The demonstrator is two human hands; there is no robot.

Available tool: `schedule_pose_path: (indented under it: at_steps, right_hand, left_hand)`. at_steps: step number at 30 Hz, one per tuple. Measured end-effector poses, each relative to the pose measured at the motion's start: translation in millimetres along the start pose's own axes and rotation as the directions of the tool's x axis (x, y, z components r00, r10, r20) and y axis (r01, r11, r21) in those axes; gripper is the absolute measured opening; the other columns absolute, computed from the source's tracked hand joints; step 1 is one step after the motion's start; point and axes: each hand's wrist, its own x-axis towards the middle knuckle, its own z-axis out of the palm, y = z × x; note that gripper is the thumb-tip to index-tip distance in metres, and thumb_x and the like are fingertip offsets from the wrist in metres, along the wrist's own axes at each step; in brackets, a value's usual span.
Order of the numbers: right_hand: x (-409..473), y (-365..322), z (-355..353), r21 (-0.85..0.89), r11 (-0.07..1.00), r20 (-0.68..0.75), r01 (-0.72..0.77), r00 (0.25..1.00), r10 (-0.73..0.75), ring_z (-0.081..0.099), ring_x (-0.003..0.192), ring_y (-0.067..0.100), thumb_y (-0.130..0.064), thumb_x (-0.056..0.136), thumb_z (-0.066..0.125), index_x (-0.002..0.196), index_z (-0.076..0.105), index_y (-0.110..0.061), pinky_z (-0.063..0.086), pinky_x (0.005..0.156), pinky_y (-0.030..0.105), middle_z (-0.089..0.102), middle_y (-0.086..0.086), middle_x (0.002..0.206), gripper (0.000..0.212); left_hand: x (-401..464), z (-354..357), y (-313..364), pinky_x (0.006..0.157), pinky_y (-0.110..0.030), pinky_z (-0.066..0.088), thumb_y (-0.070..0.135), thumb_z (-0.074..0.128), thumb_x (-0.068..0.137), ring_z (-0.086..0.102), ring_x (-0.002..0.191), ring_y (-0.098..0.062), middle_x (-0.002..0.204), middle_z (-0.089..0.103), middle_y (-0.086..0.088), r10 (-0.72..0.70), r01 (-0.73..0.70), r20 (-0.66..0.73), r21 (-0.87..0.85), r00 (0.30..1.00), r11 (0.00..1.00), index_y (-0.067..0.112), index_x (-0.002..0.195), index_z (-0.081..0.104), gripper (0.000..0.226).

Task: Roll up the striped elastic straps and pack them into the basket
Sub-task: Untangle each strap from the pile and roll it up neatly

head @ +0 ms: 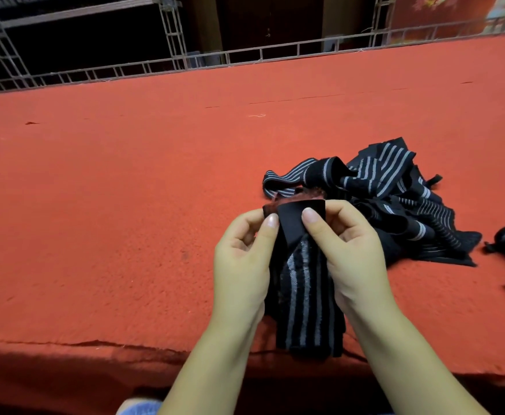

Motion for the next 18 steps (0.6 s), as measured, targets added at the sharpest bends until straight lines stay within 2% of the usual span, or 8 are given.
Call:
schedule_pose_path:
  at_steps: [3,7,11,18]
  right_hand:
    - [-0.5,0.0,-0.8,0.051,0.997,0.025,-0.056,0.998,0.055,0.064,0.076,0.014,-0.019,0.077,0.067,0.08,0.067,-0.012,0.053,0.071,0.024,0.07,0.002,0.079,0.007]
    - [-1.1,5.2,-1.6,0.0,0.998,0.047,-0.068,0.997,0.068,0.064,0.075,0.015,-0.016,0.08,0.072,0.079,0.069,-0.015,0.053,0.071,0.025,0.07,0.002,0.078,0.004]
    - [-0.2,3.8,-4.2,-0.049,0.998,0.054,-0.038,0.998,0.041,0.064,0.075,0.014,-0.018,0.08,0.068,0.081,0.069,-0.012,0.052,0.07,0.024,0.07,0.003,0.078,0.006]
    - [1.7,-1.6,-2.8,-0.094,0.996,0.085,-0.007,0.996,0.015,0.061,0.071,0.011,-0.012,0.084,0.068,0.08,0.067,-0.012,0.051,0.067,0.023,0.067,-0.002,0.073,0.004]
  left_hand:
    - [-2.5,2.4,-0.3,0.07,-0.023,0.054,0.0,0.056,0.094,0.067,0.075,-0.013,0.08,0.074,-0.002,-0.018,0.018,0.027,-0.01,0.999,1.0,0.013,0.089,0.069,0.019]
    - [-5.3,3.6,0.1,0.069,-0.024,0.055,0.0,0.054,0.094,0.069,0.074,-0.016,0.079,0.074,-0.006,-0.046,0.05,0.064,-0.066,0.997,0.997,0.012,0.092,0.069,0.019]
    - [-4.9,3.0,2.7,0.074,-0.025,0.056,0.002,0.051,0.097,0.069,0.081,-0.017,0.086,0.075,-0.007,-0.049,0.057,0.091,-0.093,0.995,0.994,0.008,0.096,0.068,0.018]
    - [-1.9,1.1,7.2,0.068,-0.025,0.055,0.008,0.055,0.092,0.068,0.077,-0.016,0.082,0.073,-0.006,-0.061,0.073,0.109,-0.105,0.992,0.992,0.013,0.089,0.071,0.017]
